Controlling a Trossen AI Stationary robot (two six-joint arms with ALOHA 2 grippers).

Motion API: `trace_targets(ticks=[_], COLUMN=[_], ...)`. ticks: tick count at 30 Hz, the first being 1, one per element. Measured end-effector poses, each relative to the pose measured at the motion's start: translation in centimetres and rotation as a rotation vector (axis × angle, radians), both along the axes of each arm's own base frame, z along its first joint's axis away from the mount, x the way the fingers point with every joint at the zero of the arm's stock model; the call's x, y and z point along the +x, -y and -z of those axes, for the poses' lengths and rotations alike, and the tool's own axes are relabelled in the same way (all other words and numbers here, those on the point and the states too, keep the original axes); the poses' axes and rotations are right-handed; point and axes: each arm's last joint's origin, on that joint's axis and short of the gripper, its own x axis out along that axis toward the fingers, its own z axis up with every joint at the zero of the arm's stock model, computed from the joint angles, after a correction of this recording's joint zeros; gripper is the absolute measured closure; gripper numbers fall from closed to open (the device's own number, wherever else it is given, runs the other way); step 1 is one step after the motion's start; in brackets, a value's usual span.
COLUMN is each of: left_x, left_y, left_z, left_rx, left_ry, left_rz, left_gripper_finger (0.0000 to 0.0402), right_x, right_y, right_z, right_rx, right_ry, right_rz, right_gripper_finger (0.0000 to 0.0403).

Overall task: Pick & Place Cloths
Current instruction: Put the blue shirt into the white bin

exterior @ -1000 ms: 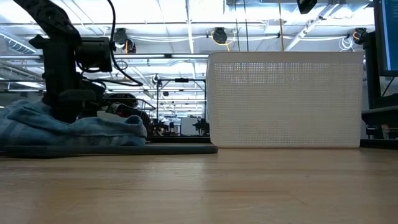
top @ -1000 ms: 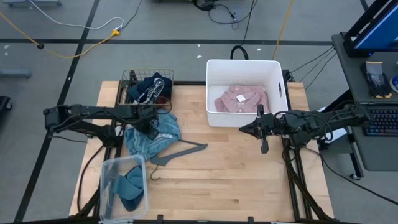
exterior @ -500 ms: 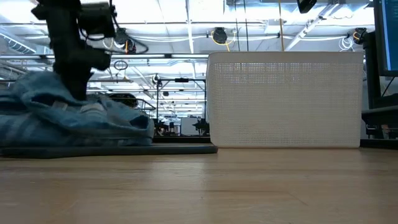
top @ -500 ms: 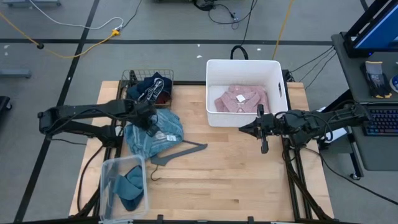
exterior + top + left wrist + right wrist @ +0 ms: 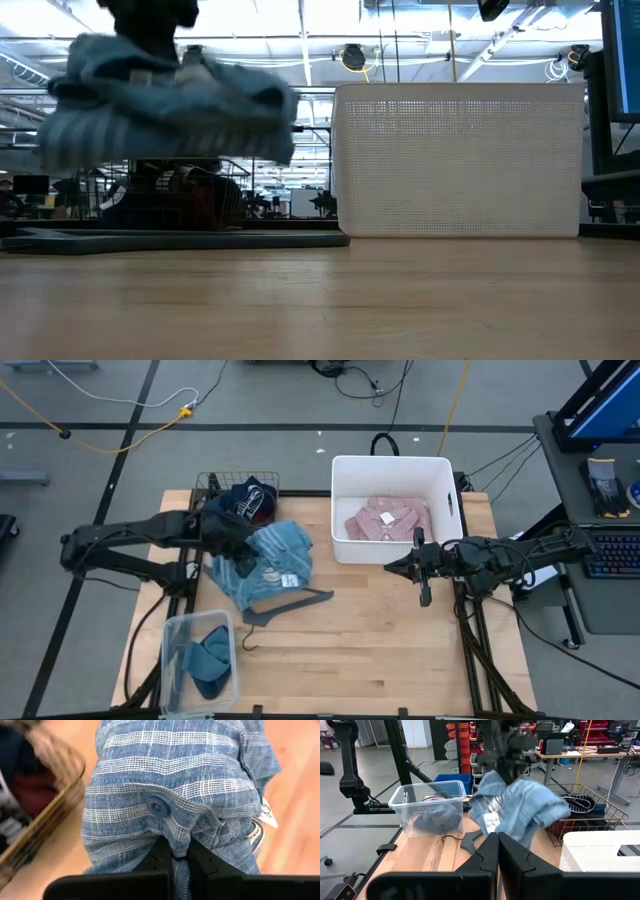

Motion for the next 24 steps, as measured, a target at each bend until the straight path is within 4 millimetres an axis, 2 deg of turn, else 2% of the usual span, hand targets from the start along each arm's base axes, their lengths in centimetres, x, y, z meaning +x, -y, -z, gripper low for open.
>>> trace_targets(ticks=[10, 15, 20, 24], left_x=[1.0, 1.9, 3.2, 4.6], left_y=[1.7, 2.0, 1.9, 1.7], left_z=[-6.4, -8.0, -8.7, -9.1], left_rx=[0.156, 0.213, 0.266, 0.291], left_ry=[0.304, 0.482, 0.576, 0.657], left_rz=[0.085, 0.136, 0.158, 0.170], left_gripper_finger=[0.0391, 0.0391, 0.0391, 0.0391], right_x=[-0.1, -1.0, -2.8, -3.6], right_y=[-0.1, -0.5, -0.8, -1.0], right_z=[0.0, -0.2, -0.5, -0.5], right_rx=[-0.022, -0.024, -0.019, -0.014], right_ry=[0.000, 0.004, 0.008, -0.001], right_rz=[-0.038, -0.009, 0.016, -0.005], right_gripper_finger=[0.0403, 0.0403, 0.0403, 0.0403])
